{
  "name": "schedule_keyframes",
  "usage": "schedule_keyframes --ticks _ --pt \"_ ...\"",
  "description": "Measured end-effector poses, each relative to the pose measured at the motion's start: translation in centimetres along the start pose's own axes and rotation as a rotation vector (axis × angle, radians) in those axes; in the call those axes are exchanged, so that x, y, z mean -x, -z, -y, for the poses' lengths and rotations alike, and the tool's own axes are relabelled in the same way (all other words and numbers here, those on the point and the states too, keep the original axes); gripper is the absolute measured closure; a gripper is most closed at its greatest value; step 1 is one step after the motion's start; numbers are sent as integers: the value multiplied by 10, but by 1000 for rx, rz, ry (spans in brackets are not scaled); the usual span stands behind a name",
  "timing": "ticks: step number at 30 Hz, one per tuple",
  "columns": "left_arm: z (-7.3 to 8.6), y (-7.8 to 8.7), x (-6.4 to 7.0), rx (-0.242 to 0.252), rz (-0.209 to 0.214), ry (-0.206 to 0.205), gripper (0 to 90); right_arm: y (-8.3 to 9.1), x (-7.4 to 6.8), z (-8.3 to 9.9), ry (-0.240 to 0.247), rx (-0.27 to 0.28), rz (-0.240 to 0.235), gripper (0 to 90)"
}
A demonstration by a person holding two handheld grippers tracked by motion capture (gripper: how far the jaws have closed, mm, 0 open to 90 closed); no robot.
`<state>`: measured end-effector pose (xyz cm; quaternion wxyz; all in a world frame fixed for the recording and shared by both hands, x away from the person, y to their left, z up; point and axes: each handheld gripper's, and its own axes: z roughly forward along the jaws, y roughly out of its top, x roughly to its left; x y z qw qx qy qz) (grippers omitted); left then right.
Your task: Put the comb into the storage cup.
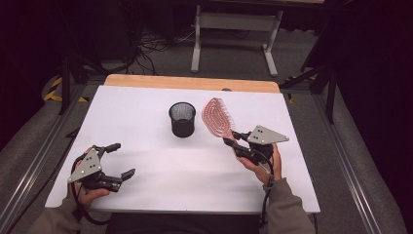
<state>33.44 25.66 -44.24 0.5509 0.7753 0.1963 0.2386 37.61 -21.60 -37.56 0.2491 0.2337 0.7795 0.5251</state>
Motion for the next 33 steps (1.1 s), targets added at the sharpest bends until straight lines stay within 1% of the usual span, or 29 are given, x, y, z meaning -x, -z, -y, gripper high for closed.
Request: schedule_keyframes --ticks 2,3,5,6,8,10,11,13,15,16,19,21,25,27,30,32,33 --pt "0 1 -1 1 0 1 62 -6 0 -3 -11 19 0 698" --pt "0 1 -1 1 0 2 62 -6 0 -3 -11 19 0 698" --pt "0 2 -1 6 0 2 62 -12 0 -6 -11 33 17 698" --pt "0 2 -1 7 1 6 62 -16 0 -9 -24 46 9 698" --pt "0 3 -1 14 2 10 62 -21 -1 -12 -22 63 24 698" --pt "0 4 -1 16 3 8 62 -28 -1 -16 -31 78 28 698" --pt "0 4 -1 15 3 5 62 -31 -1 -18 -28 87 40 698" --pt "0 5 -2 21 2 13 62 -37 -1 -21 -32 93 39 698" --pt "0 5 -3 23 4 17 62 -43 -1 -23 -24 99 58 698" --pt "0 5 -3 23 2 18 61 -45 0 -24 -29 103 53 698" --pt "0 5 -3 23 9 17 58 -51 1 -26 -31 126 67 698" --pt "1 5 -3 22 11 19 58 -54 2 -27 -33 131 89 698" --pt "1 5 -4 22 6 19 59 -59 5 -31 -41 160 110 698" --pt "0 5 -3 23 12 19 58 -62 8 -34 -44 176 121 698" --pt "0 5 -3 22 14 11 58 -65 11 -38 -60 201 121 698" --pt "1 5 -3 24 10 13 58 -68 13 -40 -56 211 135 698" --pt "1 5 -4 23 14 16 58 -70 13 -41 -65 218 134 698"
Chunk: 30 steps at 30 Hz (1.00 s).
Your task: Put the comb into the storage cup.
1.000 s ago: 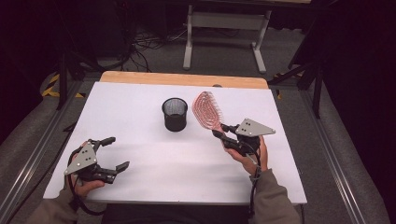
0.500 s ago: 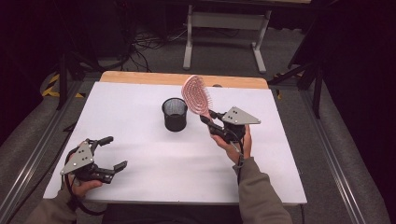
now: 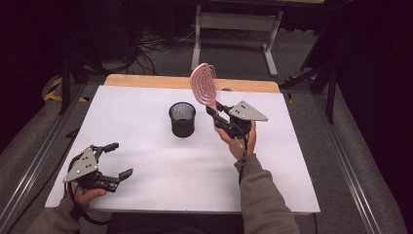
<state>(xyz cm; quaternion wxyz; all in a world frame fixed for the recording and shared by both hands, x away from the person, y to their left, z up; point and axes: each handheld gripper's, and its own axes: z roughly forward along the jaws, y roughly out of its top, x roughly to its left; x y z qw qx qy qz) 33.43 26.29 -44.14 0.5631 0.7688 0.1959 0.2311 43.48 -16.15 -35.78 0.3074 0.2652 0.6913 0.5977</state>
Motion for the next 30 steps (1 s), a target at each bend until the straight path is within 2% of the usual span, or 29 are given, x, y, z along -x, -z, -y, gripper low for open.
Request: schedule_keyframes --ticks 6,15,24,30 --pt "0 2 -1 9 0 -4 59 -13 -1 -5 -16 26 14 698" --pt "0 3 0 6 4 -8 59 -34 -8 -11 -11 57 0 698" --pt "1 2 0 9 5 -1 60 -55 -10 -12 -50 81 -3 698" --pt "2 1 2 6 16 -5 60 -64 -16 -14 -42 88 -15 699"
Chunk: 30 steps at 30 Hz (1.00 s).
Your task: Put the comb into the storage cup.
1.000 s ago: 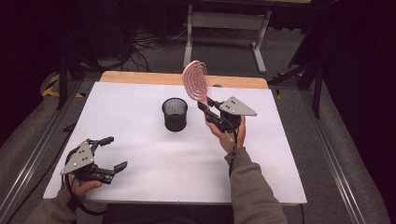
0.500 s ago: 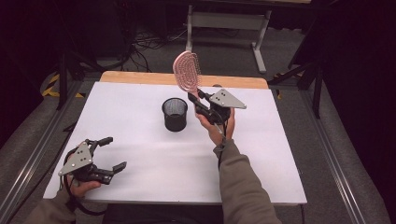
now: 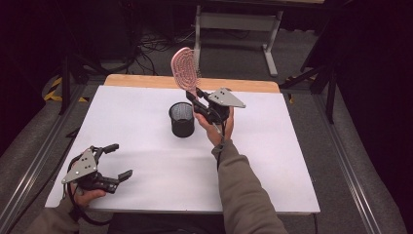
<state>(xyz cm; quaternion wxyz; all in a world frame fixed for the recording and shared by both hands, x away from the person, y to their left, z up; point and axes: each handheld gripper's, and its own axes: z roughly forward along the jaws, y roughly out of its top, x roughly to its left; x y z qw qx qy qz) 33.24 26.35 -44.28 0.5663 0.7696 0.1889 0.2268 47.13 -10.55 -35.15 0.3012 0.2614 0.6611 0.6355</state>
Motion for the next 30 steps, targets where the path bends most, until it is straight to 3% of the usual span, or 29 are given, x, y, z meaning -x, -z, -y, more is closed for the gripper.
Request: schedule_keyframes --ticks 17,30 --pt "4 8 0 7 -5 26 61 -36 -12 11 -13 -17 -27 698" --pt "4 7 0 7 -3 21 61 -42 -9 23 -37 -25 -18 698"
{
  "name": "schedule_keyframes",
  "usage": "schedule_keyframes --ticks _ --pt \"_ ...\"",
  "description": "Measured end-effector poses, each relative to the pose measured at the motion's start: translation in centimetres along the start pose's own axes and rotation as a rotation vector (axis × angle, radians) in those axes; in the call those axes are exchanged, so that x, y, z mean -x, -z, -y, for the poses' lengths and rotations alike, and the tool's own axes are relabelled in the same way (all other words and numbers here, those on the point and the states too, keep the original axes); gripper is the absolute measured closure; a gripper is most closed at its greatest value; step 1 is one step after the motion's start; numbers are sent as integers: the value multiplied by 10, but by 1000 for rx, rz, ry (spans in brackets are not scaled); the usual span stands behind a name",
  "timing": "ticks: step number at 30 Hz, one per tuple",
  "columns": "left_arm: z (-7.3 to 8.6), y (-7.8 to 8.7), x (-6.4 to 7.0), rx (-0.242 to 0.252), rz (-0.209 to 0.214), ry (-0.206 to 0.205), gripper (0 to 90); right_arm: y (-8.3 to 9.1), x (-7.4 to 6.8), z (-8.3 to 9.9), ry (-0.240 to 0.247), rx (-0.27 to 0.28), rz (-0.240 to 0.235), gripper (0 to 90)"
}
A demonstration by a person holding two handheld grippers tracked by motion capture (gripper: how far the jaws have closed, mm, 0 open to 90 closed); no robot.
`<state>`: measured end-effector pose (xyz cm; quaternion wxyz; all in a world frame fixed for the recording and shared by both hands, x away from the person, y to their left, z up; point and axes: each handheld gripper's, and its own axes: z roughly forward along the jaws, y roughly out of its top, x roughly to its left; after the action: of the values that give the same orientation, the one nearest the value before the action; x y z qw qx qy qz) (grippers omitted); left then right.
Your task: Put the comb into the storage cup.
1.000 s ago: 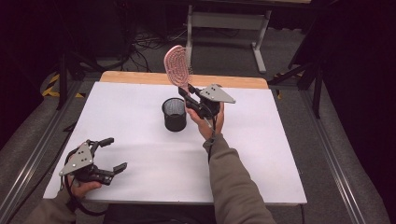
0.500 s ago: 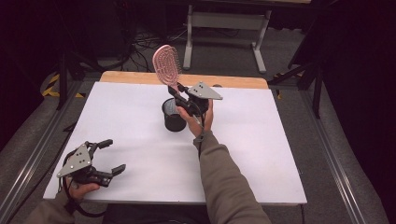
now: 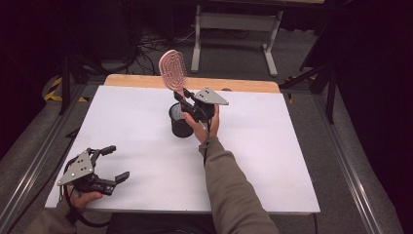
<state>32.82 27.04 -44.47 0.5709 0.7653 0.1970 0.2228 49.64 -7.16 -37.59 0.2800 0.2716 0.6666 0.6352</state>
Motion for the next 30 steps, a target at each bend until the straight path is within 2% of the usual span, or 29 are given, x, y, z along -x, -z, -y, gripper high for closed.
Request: schedule_keyframes --ticks 5,8,17,21,30 --pt "0 0 0 0 0 -2 61 0 -1 3 2 -13 1 698" --pt "0 1 0 0 -4 2 61 -1 -2 7 -31 -13 4 698" --pt "1 2 0 6 -20 5 62 1 -5 19 8 -45 16 697" --pt "0 1 1 4 -19 1 62 3 -5 27 -12 -60 15 697" --pt "1 1 0 -4 -17 2 62 7 -4 36 -2 -101 19 696"
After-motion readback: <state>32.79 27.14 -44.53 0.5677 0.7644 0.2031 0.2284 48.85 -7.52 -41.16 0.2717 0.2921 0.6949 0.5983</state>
